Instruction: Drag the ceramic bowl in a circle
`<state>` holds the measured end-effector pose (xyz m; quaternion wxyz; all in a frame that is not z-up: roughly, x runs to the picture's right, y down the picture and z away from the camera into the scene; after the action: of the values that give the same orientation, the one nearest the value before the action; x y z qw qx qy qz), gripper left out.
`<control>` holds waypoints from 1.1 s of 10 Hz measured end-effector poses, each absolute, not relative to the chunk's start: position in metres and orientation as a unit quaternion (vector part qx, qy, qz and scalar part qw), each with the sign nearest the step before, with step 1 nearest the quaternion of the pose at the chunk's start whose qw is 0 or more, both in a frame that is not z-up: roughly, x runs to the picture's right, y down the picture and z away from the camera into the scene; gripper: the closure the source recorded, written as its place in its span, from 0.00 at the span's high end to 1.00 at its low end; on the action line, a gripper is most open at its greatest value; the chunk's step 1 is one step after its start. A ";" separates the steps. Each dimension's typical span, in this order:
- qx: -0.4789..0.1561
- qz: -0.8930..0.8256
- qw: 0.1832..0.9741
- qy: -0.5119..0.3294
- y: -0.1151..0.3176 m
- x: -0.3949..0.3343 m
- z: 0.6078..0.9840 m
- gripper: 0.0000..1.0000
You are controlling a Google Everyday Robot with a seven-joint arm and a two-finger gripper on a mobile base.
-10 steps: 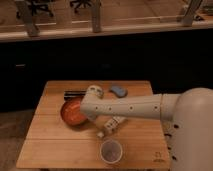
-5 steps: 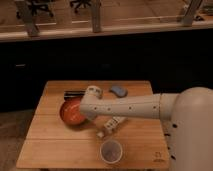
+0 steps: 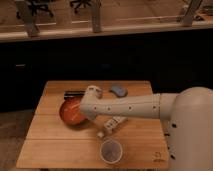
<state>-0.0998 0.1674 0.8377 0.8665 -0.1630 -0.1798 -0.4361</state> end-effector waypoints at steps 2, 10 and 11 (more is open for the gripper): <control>-0.161 -0.436 0.867 -0.180 0.166 -0.100 0.838 0.05; -0.152 -0.439 0.867 -0.180 0.166 -0.102 0.839 0.05; -0.151 -0.440 0.867 -0.180 0.167 -0.102 0.840 0.05</control>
<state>-0.1024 0.1666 0.8397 0.8668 -0.1510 -0.1803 -0.4397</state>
